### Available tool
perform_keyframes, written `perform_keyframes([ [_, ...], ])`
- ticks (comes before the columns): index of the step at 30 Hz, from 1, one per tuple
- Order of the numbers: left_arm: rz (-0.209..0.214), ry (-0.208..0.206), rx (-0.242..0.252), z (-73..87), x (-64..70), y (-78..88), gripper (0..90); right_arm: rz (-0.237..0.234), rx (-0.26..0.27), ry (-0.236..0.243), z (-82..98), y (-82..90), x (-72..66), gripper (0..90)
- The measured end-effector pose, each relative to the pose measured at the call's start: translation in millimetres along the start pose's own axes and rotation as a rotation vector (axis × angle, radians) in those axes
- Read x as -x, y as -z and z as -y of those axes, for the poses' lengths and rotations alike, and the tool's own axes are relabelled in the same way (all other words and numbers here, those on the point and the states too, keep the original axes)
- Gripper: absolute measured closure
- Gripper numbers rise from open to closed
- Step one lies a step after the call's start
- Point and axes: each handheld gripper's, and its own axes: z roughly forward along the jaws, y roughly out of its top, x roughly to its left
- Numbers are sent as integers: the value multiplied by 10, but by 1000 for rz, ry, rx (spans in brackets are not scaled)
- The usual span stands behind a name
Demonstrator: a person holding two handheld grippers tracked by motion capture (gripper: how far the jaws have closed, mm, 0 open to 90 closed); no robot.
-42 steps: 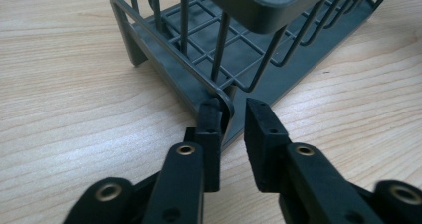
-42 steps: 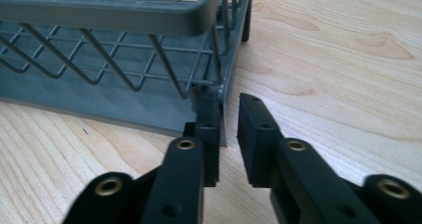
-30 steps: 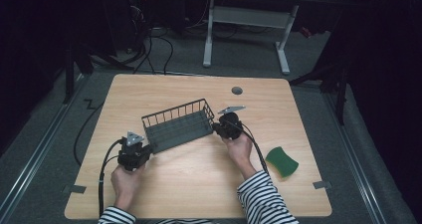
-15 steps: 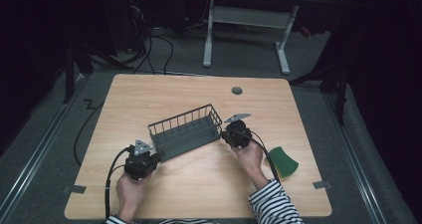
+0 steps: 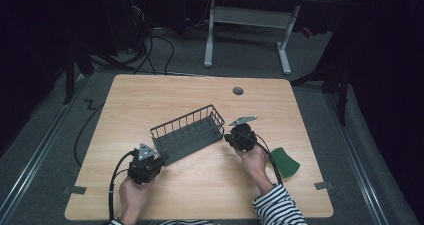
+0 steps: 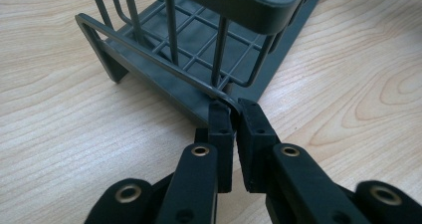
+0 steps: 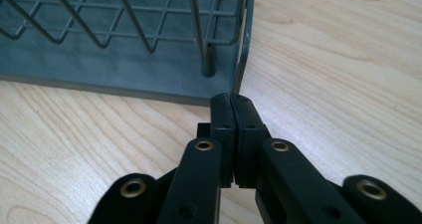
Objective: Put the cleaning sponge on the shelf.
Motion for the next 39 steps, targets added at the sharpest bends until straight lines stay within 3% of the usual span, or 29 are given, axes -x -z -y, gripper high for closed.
perform_keyframes([
  [5,6,11,4,45,-16,17,736,-8,20,7,5,123,5,781],
  [10,-10,19,5,95,-54,54,541,0,33,5,14,242,34,674],
  [11,-9,21,6,106,-68,61,506,22,32,5,25,319,56,596],
  [14,-30,35,4,151,-140,85,449,48,47,-2,80,431,107,538],
  [19,-65,58,-4,221,-305,83,405,76,42,-24,189,562,228,462],
  [22,-110,66,-29,249,-402,53,374,101,66,-48,301,747,337,404],
  [27,-180,73,-42,260,-536,8,362,122,66,-69,468,903,470,338],
  [32,-202,58,-34,267,-645,-17,328,135,85,-114,773,1164,662,257],
  [35,-199,56,21,321,-695,-33,313,149,81,-125,908,1239,708,245],
  [39,-214,66,17,321,-702,-28,306,157,77,-123,1035,1276,737,239],
])
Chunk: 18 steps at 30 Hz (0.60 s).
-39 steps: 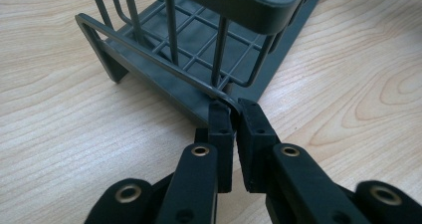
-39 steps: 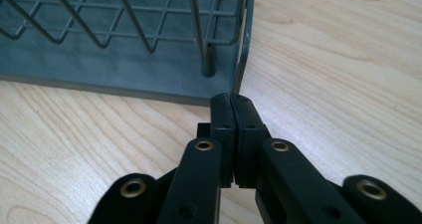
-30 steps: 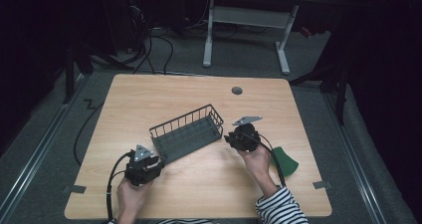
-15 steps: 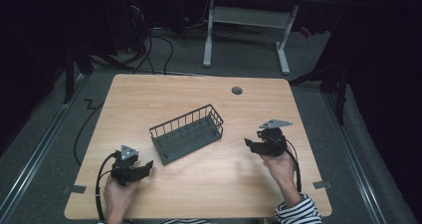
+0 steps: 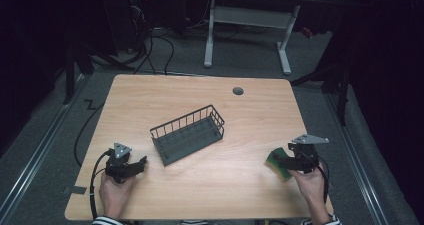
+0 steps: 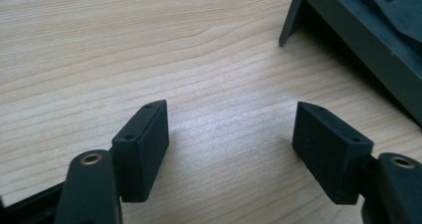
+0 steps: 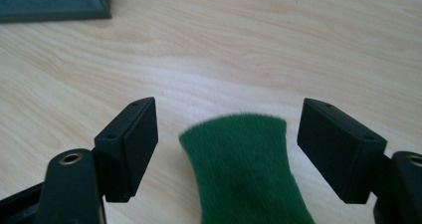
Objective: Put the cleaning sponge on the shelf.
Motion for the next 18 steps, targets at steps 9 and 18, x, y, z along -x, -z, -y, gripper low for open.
perform_keyframes([
  [9,1,3,3,4,0,1,301,1,-47,57,152,-59,26,181],
  [18,3,5,4,5,-3,2,300,8,-116,107,230,-227,24,149],
])
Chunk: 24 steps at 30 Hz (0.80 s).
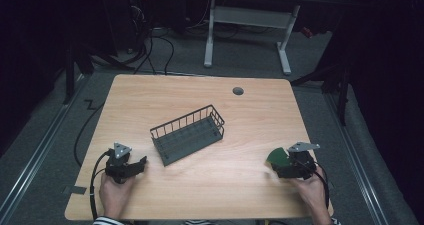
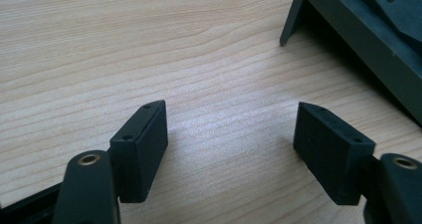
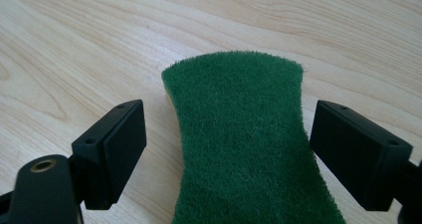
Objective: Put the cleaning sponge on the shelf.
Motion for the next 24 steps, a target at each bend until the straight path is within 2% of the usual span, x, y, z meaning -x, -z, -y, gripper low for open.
perform_keyframes([
  [7,0,3,1,1,-2,1,300,12,-51,6,15,-65,24,196],
  [10,0,3,0,1,-5,3,300,19,-50,12,9,-87,36,248],
  [24,3,10,2,2,-13,5,300,19,-42,28,15,-84,33,300],
])
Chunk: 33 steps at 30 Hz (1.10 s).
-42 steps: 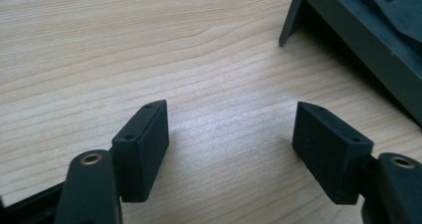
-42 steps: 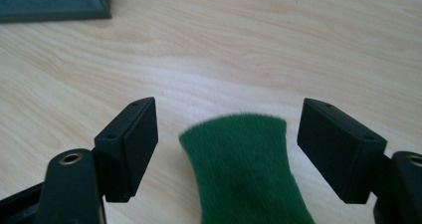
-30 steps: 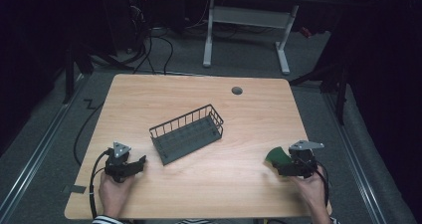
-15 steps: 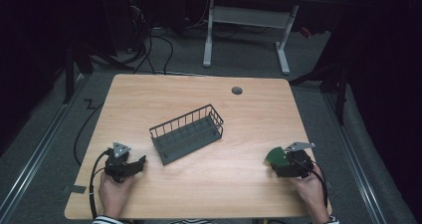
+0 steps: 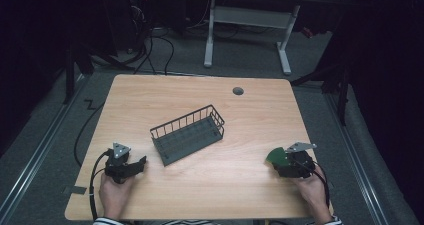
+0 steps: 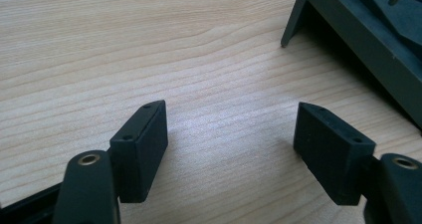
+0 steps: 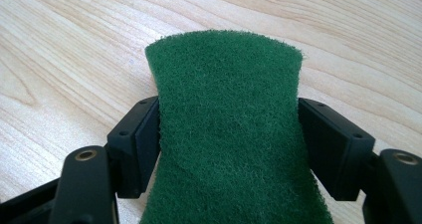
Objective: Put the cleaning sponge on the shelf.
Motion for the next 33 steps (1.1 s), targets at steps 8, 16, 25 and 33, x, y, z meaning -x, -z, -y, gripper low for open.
perform_keyframes([
  [8,-3,-5,-3,-1,4,0,300,-19,24,-31,-13,40,17,305],
  [16,-2,-4,-3,-1,2,0,300,-50,64,-36,-111,119,-11,305],
  [25,-8,-9,-3,-2,13,-4,298,-73,132,-36,-359,237,-90,306],
  [33,-8,-10,-4,-2,14,-5,296,-98,149,-27,-652,247,-189,306],
])
